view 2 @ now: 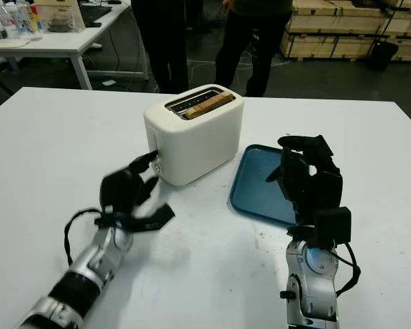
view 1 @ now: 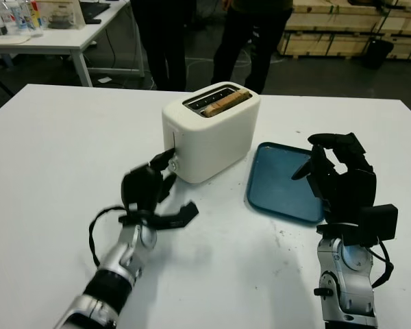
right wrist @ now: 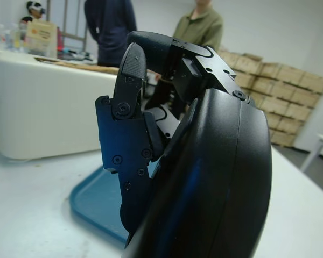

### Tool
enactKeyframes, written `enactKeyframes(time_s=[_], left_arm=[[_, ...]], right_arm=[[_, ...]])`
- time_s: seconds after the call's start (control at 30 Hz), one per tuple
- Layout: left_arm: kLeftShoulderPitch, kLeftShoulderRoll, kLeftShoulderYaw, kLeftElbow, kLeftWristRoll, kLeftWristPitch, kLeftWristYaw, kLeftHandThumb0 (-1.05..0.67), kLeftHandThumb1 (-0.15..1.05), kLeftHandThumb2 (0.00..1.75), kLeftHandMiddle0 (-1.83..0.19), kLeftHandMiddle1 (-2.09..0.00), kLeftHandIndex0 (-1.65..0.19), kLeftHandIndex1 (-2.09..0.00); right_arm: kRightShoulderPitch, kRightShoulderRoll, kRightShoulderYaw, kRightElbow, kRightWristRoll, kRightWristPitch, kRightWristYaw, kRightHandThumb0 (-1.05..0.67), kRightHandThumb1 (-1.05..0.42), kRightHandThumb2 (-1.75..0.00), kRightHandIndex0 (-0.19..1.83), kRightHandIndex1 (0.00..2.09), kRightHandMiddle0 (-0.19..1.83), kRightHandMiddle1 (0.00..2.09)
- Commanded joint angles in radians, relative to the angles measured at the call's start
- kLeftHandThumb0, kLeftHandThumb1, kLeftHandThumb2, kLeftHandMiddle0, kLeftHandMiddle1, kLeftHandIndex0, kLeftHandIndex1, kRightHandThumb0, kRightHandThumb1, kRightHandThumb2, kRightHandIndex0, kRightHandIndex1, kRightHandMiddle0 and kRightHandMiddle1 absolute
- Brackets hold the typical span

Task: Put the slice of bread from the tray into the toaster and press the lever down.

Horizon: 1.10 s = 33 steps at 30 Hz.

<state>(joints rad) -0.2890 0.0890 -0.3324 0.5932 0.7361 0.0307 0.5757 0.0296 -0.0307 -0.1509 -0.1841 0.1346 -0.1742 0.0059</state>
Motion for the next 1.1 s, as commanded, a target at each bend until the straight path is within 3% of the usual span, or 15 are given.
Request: enactKeyframes(time_s=[0.0, 0.1, 0.2, 0.3, 0.33, 0.43, 0.5, 0.57, 0.6, 0.7, 0.77, 0.9, 1.07], left_arm=[[0.036, -0.099, -0.077, 0.214, -0.054, 0.075, -0.23, -0.21, 0.92, 0.33, -0.72, -1.05, -1.04, -0.15], [-0.005, -0.067, -0.081, 0.157, -0.05, 0.137, -0.291, -0.21, 0.92, 0.33, -0.71, -0.99, -1.03, -0.14], [-0.033, -0.019, -0.088, 0.037, -0.04, 0.208, -0.384, -0.21, 0.92, 0.31, -0.76, -0.92, -1.02, -0.12], [-0.021, 0.01, -0.098, -0.047, -0.037, 0.231, -0.399, -0.22, 0.92, 0.31, -0.81, -1.0, -1.08, -0.15], [-0.014, 0.02, -0.102, -0.072, -0.036, 0.233, -0.398, -0.22, 0.92, 0.3, -0.8, -1.13, -1.12, -0.2], [0.009, 0.052, -0.101, -0.176, -0.034, 0.25, -0.399, -0.22, 0.92, 0.28, -0.76, -1.42, -1.08, -0.47], [0.022, 0.078, -0.096, -0.255, -0.027, 0.249, -0.394, -0.21, 0.92, 0.3, -0.75, -1.59, -0.91, -0.92], [0.038, 0.097, -0.088, -0.331, -0.018, 0.243, -0.376, -0.22, 0.92, 0.3, -0.74, -1.64, -0.83, -1.08], [0.049, 0.104, -0.082, -0.367, -0.017, 0.234, -0.364, -0.24, 0.91, 0.35, -0.67, -1.51, -0.73, -0.98], [0.092, 0.107, -0.047, -0.449, -0.027, 0.117, -0.22, -0.21, 0.86, 0.47, -0.76, -1.29, -0.83, -0.55], [0.126, 0.087, -0.014, -0.5, -0.046, 0.026, -0.097, -0.19, 0.8, 0.63, -0.74, -1.59, -0.87, -0.36], [0.162, 0.062, 0.038, -0.591, -0.079, -0.14, 0.067, -0.25, 0.91, 0.56, -0.7, -1.74, -0.81, -0.26], [0.147, 0.071, 0.098, -0.654, -0.044, -0.229, 0.123, -0.3, 0.92, 0.62, -0.78, -1.75, -0.85, -0.28]], right_arm=[[0.008, -0.019, -0.003, 0.003, -0.014, 0.014, 0.008, -0.45, -0.92, -0.36, 0.87, 1.75, 0.55, 1.71], [0.01, -0.015, 0.002, 0.003, -0.016, 0.02, 0.002, -0.45, -0.92, -0.35, 0.86, 1.75, 0.56, 1.68], [0.005, -0.011, 0.004, -0.003, -0.023, 0.024, -0.01, -0.45, -0.92, -0.36, 0.87, 1.75, 0.54, 1.74], [0.001, -0.002, 0.009, 0.008, -0.016, 0.015, -0.008, -0.45, -0.92, -0.35, 0.86, 1.75, 0.54, 1.72], [0.0, 0.0, 0.011, 0.011, -0.016, 0.013, -0.008, -0.45, -0.92, -0.35, 0.86, 1.75, 0.54, 1.71], [-0.007, 0.004, 0.009, 0.032, 0.002, -0.01, 0.006, -0.44, -0.92, -0.35, 0.85, 1.75, 0.53, 1.7], [-0.011, 0.007, 0.011, 0.039, 0.004, -0.014, 0.007, -0.45, -0.92, -0.34, 0.84, 1.75, 0.53, 1.7], [-0.012, 0.009, 0.013, 0.041, 0.007, -0.012, 0.008, -0.46, -0.92, -0.34, 0.84, 1.75, 0.54, 1.69], [-0.012, 0.009, 0.015, 0.043, 0.005, -0.016, 0.009, -0.46, -0.92, -0.34, 0.84, 1.75, 0.54, 1.68], [-0.013, 0.01, 0.02, 0.048, -0.007, -0.03, 0.008, -0.47, -0.92, -0.34, 0.84, 1.75, 0.55, 1.67], [-0.014, 0.009, 0.021, 0.053, -0.009, -0.035, 0.011, -0.48, -0.92, -0.33, 0.84, 1.75, 0.56, 1.65], [-0.019, 0.01, 0.025, 0.071, -0.003, -0.059, 0.025, -0.48, -0.92, -0.33, 0.85, 1.75, 0.58, 1.63], [-0.029, 0.011, 0.029, 0.089, -0.004, -0.078, 0.037, -0.48, -0.92, -0.33, 0.85, 1.75, 0.6, 1.62]])
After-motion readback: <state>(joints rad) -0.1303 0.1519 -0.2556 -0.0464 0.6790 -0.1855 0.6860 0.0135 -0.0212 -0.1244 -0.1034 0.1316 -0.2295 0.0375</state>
